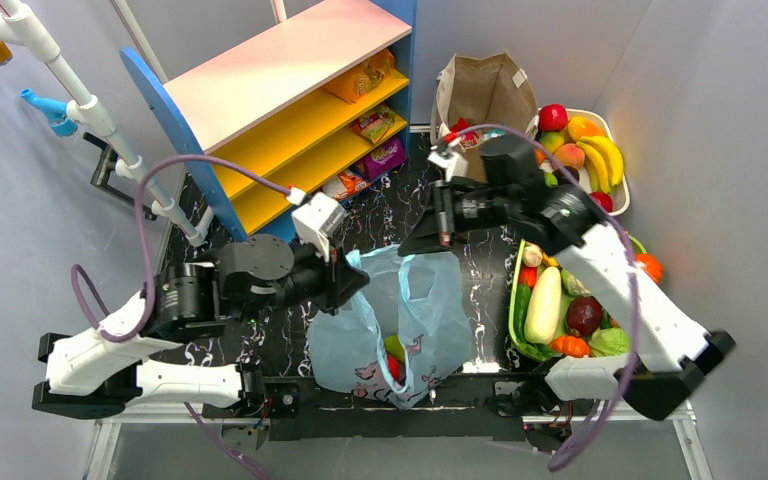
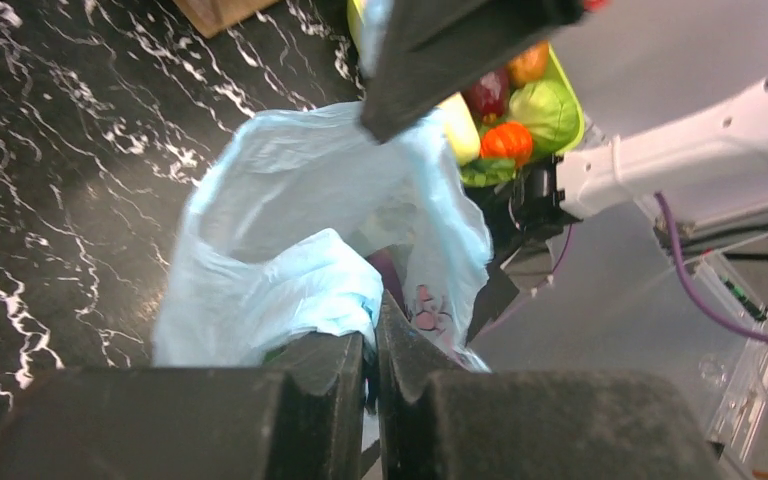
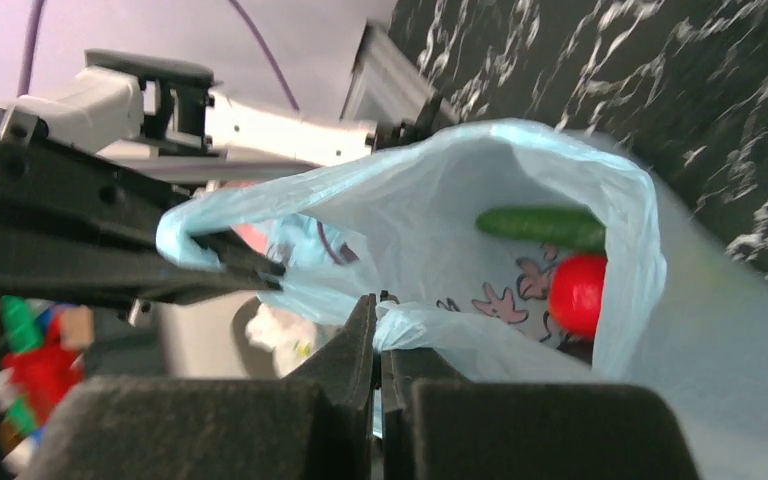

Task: Place the food into the grocery bag and tie it

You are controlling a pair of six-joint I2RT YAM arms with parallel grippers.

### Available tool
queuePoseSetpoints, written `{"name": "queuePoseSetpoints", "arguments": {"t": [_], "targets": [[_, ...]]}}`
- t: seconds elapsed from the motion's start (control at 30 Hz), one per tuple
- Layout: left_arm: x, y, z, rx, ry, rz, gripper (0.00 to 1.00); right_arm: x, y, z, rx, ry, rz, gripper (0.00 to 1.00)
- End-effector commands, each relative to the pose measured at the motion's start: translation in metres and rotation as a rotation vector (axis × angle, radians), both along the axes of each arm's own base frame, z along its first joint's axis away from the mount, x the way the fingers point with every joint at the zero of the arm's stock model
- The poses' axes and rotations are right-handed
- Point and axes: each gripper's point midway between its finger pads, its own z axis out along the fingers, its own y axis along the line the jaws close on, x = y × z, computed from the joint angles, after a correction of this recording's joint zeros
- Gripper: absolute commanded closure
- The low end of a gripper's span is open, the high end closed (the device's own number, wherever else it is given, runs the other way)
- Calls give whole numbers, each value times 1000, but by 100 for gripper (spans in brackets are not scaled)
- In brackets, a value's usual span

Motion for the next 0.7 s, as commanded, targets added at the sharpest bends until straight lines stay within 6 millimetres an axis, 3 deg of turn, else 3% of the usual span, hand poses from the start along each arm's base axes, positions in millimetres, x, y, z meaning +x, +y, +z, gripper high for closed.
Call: {"name": "queuePoseSetpoints", "arguments": {"t": [0.0,0.2,0.43,0.57,0.67], "targets": [[-2,-18,-3,-76,-23,-64,92,-22,20,21,159,54,260,99],[6,-22,5,-77,-61,-80,87,-25,31,31,212,123,393,99],[-6,-32,4,-17,-38,-196,77,-28,32,16,189,212,419,99],[-18,-27,1,7,-13,-256,62,-32,34,5,168,245,412,99],[-28,-16,-4,41,17,-286,41,-36,39,-1,157,259,415,99]]}}
